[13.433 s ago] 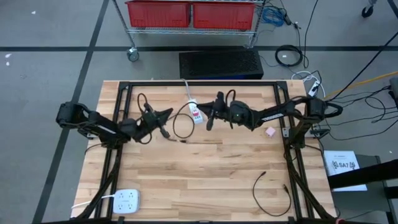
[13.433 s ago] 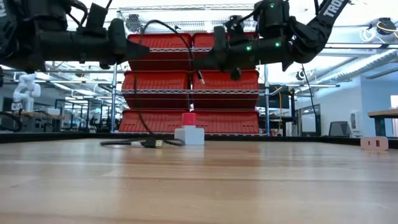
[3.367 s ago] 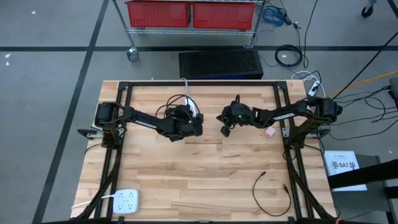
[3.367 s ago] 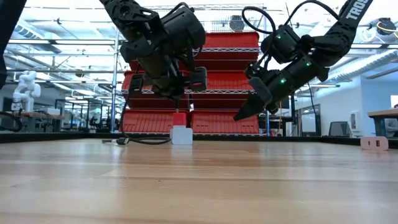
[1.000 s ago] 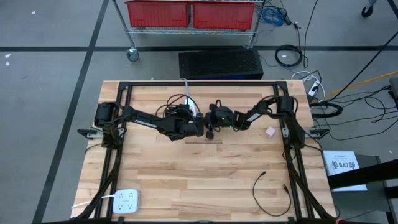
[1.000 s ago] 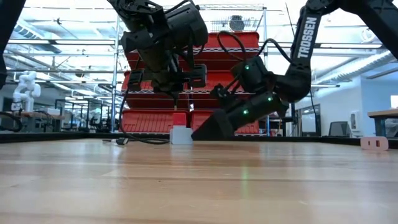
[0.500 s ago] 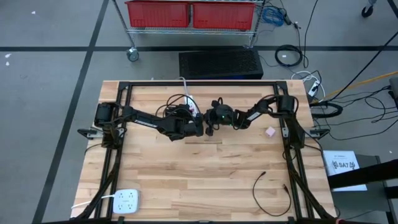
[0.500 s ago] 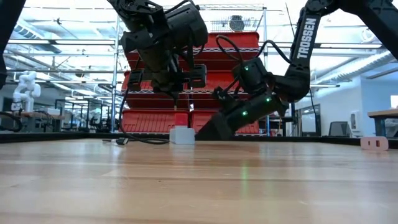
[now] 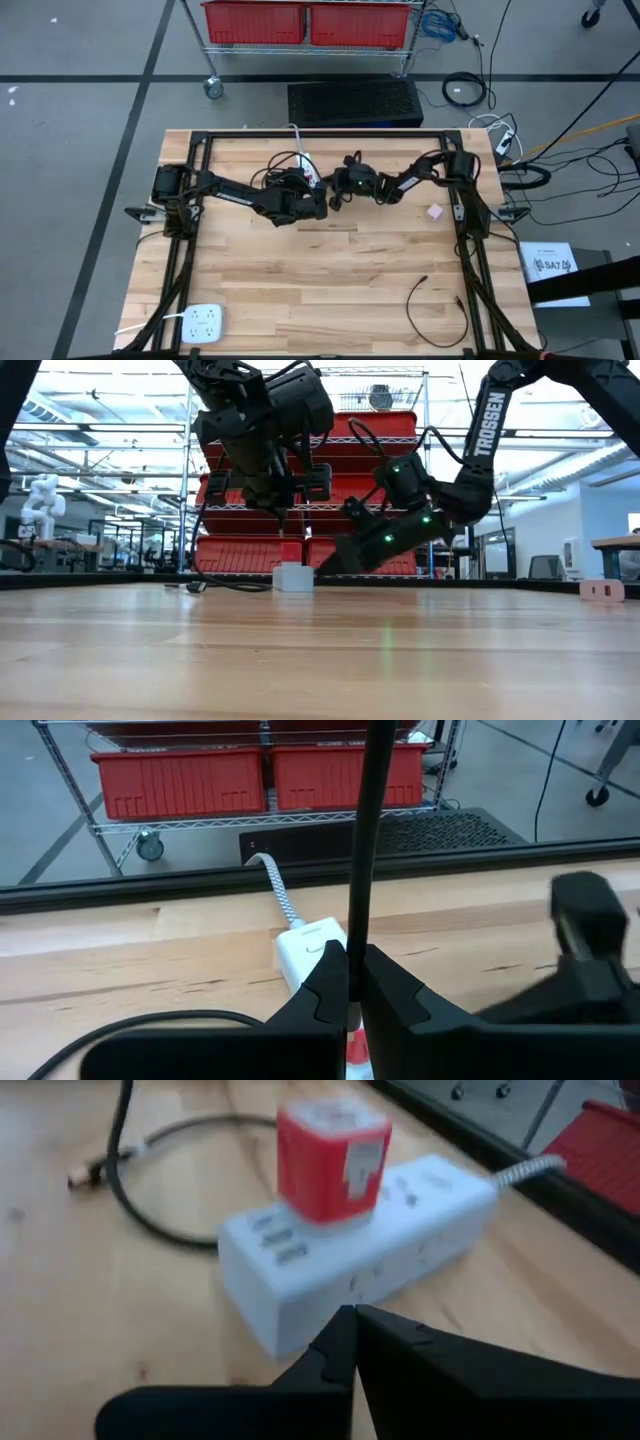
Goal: Insert USB
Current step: Insert the top black charger cable into the pink charger adapter
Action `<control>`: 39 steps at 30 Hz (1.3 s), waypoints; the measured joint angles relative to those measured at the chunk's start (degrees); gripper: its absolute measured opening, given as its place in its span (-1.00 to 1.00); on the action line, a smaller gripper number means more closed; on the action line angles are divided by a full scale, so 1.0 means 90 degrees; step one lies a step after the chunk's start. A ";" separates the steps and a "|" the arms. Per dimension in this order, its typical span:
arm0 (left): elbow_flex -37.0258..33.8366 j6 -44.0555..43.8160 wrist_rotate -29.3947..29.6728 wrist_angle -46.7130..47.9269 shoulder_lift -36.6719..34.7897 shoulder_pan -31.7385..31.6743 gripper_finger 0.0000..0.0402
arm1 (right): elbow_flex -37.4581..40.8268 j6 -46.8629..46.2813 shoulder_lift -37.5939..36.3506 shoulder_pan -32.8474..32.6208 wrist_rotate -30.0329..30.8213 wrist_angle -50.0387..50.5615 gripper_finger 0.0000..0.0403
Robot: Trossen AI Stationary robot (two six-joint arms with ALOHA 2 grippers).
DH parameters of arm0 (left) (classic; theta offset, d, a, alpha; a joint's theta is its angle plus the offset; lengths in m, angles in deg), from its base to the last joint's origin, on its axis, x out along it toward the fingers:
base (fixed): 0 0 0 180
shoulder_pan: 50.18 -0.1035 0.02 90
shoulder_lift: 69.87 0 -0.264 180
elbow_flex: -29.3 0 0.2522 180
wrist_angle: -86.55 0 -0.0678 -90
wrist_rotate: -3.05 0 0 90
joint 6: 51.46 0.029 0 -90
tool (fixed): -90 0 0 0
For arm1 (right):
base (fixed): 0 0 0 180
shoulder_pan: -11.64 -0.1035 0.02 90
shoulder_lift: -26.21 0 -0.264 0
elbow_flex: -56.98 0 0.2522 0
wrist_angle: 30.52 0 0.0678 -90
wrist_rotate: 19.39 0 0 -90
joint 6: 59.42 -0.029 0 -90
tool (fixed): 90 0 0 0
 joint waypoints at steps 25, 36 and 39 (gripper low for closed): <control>0.0002 -0.1314 0.0381 0.1277 0.0005 -0.0018 -0.93 | 0.1626 -0.0521 -0.1282 -0.0061 -0.0425 -0.0015 -1.00; 0.0000 -0.0984 0.0309 0.1099 0.0005 -0.0087 -0.93 | 0.2120 -0.0585 -0.1768 -0.0029 -0.0422 -0.0277 -1.00; 0.0000 -0.0944 0.0306 0.1081 0.0005 -0.0087 -0.93 | 0.2123 -0.0579 -0.1780 -0.0029 -0.0421 -0.0310 -1.00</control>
